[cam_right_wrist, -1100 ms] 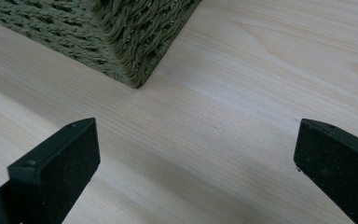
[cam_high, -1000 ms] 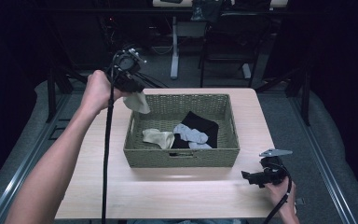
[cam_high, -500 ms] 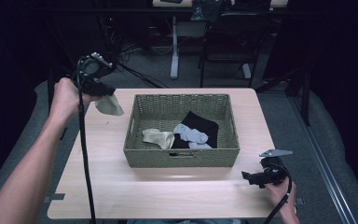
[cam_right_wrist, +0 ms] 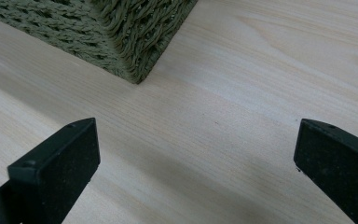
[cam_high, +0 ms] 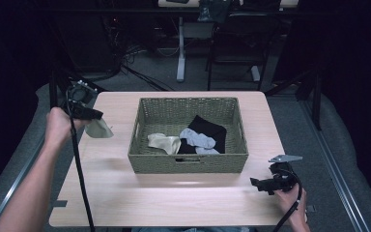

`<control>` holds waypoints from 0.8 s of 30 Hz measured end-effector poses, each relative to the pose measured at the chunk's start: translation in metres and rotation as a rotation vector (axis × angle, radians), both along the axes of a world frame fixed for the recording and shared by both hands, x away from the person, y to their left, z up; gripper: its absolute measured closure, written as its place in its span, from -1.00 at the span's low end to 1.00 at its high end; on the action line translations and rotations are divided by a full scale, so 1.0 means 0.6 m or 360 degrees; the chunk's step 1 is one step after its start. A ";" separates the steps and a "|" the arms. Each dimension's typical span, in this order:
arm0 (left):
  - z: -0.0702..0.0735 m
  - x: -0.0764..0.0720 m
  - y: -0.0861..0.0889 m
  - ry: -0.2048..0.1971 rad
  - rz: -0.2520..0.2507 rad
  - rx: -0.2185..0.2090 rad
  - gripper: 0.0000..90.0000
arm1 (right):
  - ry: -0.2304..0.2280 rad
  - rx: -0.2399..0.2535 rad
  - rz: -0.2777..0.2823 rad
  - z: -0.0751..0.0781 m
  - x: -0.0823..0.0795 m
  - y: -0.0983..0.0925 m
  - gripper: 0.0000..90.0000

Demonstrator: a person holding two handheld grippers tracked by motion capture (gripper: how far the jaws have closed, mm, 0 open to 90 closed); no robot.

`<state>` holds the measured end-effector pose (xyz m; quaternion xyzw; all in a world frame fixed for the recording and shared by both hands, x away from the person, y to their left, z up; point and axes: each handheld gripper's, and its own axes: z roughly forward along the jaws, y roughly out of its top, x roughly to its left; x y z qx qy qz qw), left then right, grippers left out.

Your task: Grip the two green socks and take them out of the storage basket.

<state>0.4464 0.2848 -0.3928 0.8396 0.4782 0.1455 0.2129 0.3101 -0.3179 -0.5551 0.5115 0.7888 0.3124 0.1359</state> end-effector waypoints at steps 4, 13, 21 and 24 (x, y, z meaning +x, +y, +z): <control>-0.046 0.005 0.011 0.0053 0.0043 -0.0024 0.92 | -0.0002 -0.0006 0.0002 0.000 0.000 0.000 -1.00; -0.157 0.014 0.041 0.0199 0.0183 -0.0086 0.91 | -0.0003 0.0003 0.0003 0.000 -0.001 0.001 -1.00; -0.216 0.021 0.058 0.0287 0.0273 -0.0130 0.90 | 0.0009 -0.0010 0.0012 -0.001 0.000 0.002 -1.00; -0.218 0.021 0.061 0.0285 0.0286 -0.0140 0.81 | 0.0010 -0.0008 0.0010 0.000 -0.001 0.002 -1.00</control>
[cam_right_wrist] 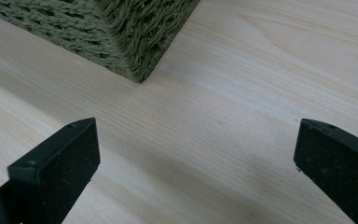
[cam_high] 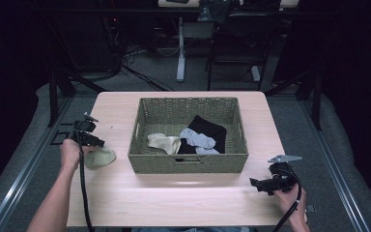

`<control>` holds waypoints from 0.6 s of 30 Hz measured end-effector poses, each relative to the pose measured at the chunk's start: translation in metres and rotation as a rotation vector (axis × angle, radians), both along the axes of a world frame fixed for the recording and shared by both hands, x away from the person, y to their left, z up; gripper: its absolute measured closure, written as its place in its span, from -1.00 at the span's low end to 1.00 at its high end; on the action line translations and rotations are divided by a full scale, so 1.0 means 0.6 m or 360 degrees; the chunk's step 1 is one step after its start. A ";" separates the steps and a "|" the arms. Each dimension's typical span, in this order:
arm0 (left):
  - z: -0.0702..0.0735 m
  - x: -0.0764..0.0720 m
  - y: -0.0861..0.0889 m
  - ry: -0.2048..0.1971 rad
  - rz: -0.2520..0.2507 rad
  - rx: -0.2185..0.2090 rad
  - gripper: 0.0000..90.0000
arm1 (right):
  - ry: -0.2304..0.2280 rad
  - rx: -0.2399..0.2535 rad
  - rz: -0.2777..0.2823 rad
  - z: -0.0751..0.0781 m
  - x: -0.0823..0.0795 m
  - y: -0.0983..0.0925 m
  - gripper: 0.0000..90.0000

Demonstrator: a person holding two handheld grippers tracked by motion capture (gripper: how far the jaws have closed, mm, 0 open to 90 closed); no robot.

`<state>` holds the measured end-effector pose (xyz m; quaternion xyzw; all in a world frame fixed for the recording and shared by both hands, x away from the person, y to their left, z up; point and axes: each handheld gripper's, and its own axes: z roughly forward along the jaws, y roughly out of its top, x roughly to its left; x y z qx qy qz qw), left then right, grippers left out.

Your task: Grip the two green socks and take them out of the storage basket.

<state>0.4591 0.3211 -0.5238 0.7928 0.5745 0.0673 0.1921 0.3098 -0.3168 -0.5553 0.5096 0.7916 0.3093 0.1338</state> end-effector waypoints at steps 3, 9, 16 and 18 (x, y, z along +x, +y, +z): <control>0.015 -0.005 0.001 -0.0033 -0.0014 0.0003 0.29 | 0.0004 0.0000 0.0001 0.000 0.000 -0.001 -1.00; 0.096 -0.022 -0.003 -0.0168 -0.0065 -0.0002 -0.43 | 0.0003 0.0000 0.0009 0.000 0.000 0.000 -1.00; 0.204 -0.035 -0.054 -0.0323 -0.0235 0.0037 -0.80 | 0.0007 0.0001 0.0006 -0.001 0.001 0.000 -1.00; 0.217 -0.035 -0.065 -0.0338 -0.0253 0.0051 -0.94 | 0.0007 -0.0001 0.0006 -0.001 0.001 0.000 -1.00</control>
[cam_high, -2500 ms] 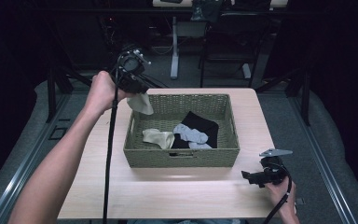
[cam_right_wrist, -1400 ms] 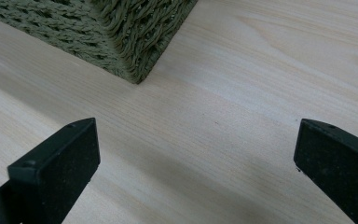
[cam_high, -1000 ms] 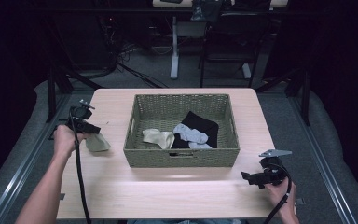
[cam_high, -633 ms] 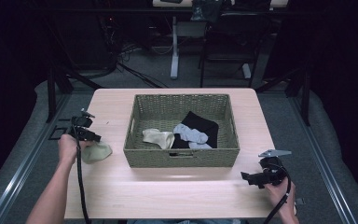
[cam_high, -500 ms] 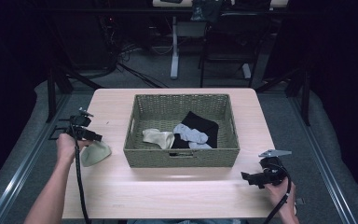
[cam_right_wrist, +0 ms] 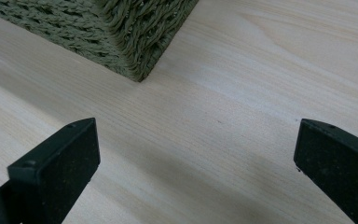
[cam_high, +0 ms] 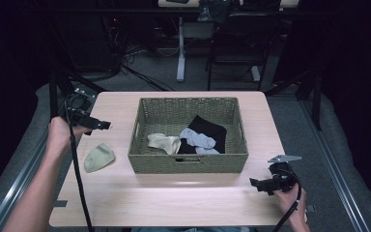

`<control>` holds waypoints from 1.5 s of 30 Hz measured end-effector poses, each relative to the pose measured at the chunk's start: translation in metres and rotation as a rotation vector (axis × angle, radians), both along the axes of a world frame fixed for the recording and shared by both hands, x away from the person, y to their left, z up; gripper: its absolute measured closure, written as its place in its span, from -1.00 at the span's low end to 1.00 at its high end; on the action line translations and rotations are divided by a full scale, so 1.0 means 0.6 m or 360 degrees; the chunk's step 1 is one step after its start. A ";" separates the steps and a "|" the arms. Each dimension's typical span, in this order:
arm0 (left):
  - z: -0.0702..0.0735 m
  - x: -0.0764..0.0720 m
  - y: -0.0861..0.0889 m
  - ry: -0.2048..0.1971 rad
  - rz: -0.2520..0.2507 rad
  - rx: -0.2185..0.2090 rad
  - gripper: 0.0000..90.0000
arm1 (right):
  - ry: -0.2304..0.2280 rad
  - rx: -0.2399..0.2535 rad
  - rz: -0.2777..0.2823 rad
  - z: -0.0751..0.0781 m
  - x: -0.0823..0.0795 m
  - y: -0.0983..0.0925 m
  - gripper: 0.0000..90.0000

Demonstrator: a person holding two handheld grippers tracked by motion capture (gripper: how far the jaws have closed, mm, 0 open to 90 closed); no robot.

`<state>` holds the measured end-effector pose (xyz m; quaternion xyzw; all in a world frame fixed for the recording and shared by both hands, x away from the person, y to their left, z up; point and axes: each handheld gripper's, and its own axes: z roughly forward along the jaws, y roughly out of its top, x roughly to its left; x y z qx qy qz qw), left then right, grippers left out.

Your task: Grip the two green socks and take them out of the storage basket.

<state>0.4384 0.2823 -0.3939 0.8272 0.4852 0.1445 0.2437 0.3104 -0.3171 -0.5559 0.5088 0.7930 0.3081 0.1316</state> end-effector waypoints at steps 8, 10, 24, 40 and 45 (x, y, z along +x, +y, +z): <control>0.053 0.014 -0.098 -0.0078 -0.0197 0.0046 -1.00 | -0.0001 0.0002 0.0006 0.000 0.000 -0.001 -1.00; 0.053 0.021 -0.121 -0.0072 -0.0236 0.0054 -1.00 | 0.0001 0.0000 0.0009 0.000 0.000 -0.001 -1.00; -0.011 0.084 -0.247 0.0128 -0.0416 0.0120 -0.90 | 0.0012 0.0005 0.0016 -0.001 0.000 -0.002 -1.00; -0.103 0.103 -0.320 0.0331 -0.0537 0.0188 -0.60 | 0.0024 0.0022 0.0027 -0.001 0.000 -0.002 -1.00; -0.122 0.104 -0.333 0.0394 -0.0578 0.0221 -0.43 | 0.0025 0.0023 0.0024 -0.001 0.000 -0.002 -1.00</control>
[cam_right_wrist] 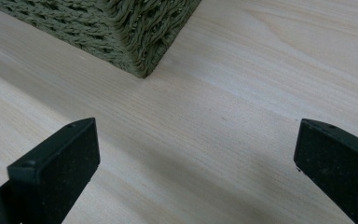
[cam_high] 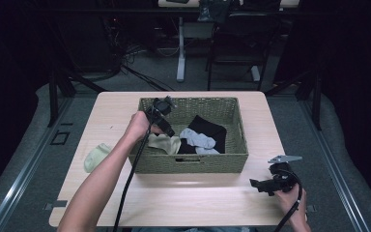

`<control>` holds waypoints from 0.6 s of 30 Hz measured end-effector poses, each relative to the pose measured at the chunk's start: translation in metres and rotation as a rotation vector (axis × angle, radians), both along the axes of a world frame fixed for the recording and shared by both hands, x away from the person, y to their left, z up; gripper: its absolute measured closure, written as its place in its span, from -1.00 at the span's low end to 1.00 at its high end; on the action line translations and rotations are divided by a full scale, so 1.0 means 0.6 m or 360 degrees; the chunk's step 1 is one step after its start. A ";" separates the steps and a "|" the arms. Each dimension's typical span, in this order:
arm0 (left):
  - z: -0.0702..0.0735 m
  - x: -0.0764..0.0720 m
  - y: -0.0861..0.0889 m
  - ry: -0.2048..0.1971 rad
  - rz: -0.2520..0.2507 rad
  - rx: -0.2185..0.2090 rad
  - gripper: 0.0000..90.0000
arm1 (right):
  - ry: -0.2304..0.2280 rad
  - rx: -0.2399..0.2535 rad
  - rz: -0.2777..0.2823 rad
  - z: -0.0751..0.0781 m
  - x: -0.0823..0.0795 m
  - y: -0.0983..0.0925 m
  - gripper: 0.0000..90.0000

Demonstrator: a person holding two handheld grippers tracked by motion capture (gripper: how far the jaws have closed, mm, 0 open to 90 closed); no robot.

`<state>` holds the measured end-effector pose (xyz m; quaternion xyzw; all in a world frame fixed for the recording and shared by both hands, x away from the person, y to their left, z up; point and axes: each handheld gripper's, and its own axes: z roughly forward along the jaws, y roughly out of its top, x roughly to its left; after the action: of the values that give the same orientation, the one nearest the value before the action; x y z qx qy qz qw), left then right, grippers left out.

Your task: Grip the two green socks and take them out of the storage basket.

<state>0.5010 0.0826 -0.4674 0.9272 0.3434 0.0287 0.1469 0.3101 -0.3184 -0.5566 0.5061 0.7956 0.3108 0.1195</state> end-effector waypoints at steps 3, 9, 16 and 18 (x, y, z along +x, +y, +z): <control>-0.008 0.000 -0.004 0.0020 -0.0009 0.0000 -0.33 | -0.0003 0.0002 0.0002 0.000 0.000 0.000 -1.00; -0.031 0.000 -0.016 0.0082 -0.0019 -0.0002 -0.22 | 0.0003 0.0001 0.0007 0.000 0.000 0.001 -1.00; -0.060 -0.007 -0.029 0.0147 -0.0045 0.0036 0.27 | 0.0017 -0.0003 0.0004 -0.001 0.000 0.001 -1.00; -0.062 -0.008 -0.029 0.0144 -0.0051 0.0041 0.49 | 0.0021 -0.0005 0.0002 -0.001 0.000 0.001 -1.00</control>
<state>0.4962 0.0654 -0.5044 0.9348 0.3343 -0.0113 0.1198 0.3103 -0.3176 -0.5573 0.5074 0.7972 0.3062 0.1150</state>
